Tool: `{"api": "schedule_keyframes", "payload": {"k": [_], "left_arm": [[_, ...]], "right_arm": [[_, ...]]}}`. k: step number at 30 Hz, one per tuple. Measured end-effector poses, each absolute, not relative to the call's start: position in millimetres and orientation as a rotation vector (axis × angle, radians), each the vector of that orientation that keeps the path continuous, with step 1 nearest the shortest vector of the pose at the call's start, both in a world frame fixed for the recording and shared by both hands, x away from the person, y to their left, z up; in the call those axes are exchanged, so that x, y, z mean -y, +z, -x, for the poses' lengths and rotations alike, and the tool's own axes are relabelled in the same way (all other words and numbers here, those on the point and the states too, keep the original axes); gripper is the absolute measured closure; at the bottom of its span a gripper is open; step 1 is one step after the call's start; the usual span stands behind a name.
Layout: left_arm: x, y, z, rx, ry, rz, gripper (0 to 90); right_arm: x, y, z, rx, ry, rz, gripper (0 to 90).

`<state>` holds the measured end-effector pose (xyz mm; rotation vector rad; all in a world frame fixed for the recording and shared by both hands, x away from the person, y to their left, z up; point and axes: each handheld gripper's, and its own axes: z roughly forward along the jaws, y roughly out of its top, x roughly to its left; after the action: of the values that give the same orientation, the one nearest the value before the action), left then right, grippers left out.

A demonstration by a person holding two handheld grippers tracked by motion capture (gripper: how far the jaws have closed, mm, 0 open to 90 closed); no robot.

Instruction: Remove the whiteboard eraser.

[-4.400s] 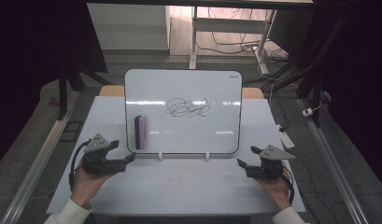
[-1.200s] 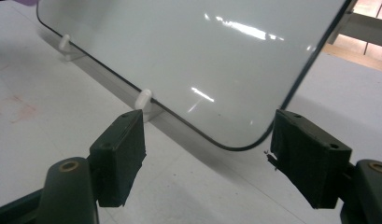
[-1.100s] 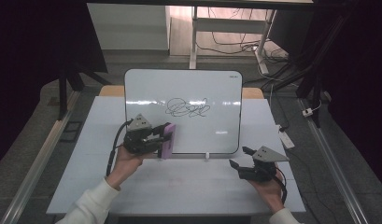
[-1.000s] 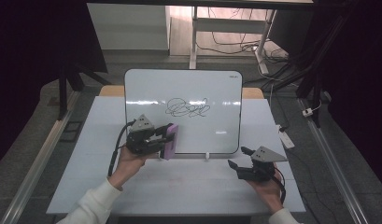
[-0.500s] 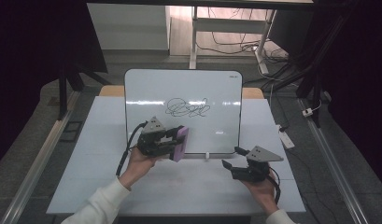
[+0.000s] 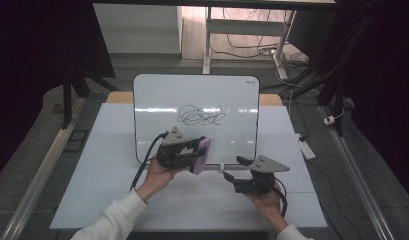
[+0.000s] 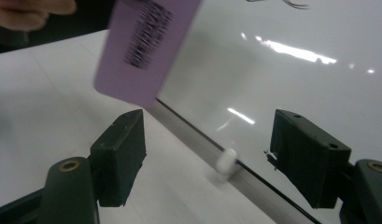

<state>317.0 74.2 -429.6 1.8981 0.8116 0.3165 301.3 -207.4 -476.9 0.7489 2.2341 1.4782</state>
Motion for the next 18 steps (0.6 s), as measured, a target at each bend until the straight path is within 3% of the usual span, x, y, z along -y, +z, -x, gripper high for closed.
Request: {"api": "schedule_keyframes", "payload": {"k": [18], "left_arm": [[-53, -438, -319, -0.797, 0.315, -1.885, 58.5]], "right_arm": [[165, -474, -305, -2.244, 1.542, -0.891, 22.2]]}}
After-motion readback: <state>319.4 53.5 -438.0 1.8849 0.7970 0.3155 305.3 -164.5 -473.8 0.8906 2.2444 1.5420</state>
